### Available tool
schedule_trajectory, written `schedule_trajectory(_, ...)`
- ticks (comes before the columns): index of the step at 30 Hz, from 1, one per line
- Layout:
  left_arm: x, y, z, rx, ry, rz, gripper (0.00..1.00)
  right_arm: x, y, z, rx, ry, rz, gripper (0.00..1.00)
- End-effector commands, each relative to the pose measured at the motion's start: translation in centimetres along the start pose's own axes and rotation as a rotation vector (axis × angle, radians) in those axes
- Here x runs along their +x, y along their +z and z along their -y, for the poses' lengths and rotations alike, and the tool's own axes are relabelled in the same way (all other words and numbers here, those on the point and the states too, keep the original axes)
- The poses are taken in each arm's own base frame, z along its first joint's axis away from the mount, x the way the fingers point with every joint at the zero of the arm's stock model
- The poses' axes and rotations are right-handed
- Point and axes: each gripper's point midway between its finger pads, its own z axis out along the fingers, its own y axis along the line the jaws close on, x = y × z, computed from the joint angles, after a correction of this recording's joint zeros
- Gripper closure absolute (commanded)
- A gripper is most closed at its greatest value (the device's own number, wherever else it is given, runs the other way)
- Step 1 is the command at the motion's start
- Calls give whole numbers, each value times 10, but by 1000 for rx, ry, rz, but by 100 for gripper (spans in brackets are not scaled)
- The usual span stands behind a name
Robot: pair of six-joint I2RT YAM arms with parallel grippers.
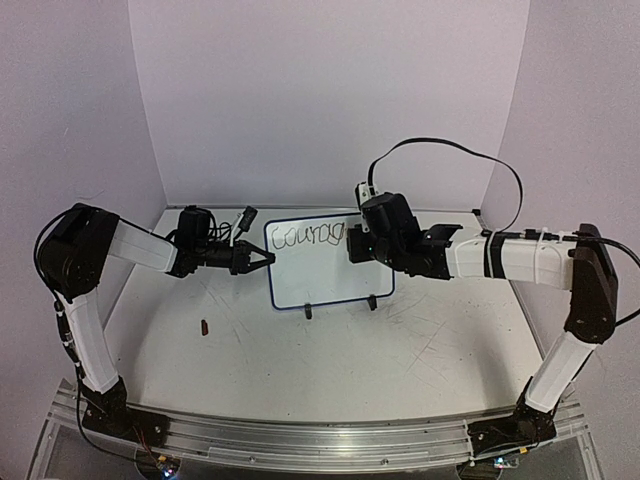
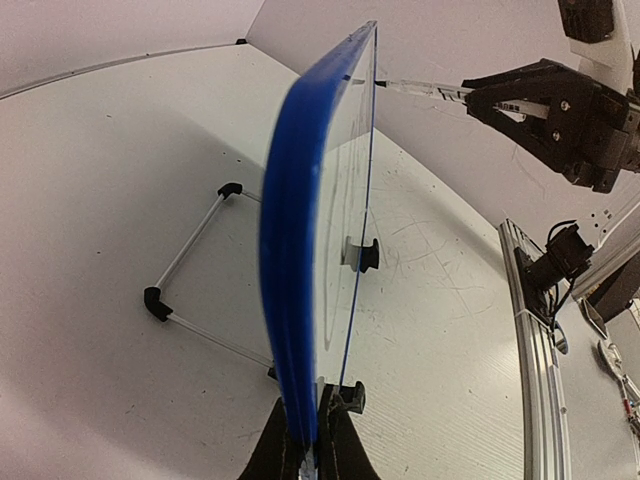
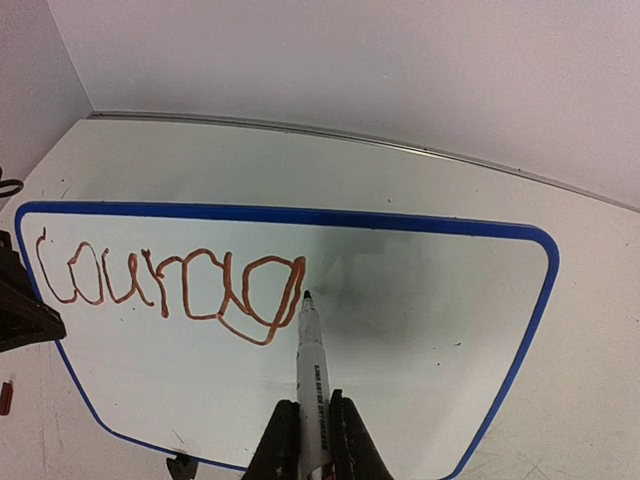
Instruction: Write a sentence on the whiteboard
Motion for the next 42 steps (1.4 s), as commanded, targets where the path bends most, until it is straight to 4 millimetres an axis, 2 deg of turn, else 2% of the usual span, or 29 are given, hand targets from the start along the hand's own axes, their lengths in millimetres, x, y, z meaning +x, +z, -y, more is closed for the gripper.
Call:
schedule_trajectory(1, -10, -6, -25, -152, 44, 13, 100, -12, -3, 1, 4, 26, 38, 100)
schedule_trajectory(8, -10, -5, -26, -152, 45, 11, 100, -8, 3, -1, 0, 27, 28, 100)
schedule_trajectory(22, -10, -5, -25, -151, 46, 11, 100, -7, 0, 17, 62, 67, 31, 100)
schedule_trajectory(42, -10, -4, -24, -143, 47, 9, 100, -17, -5, 37, 142, 80, 60, 100)
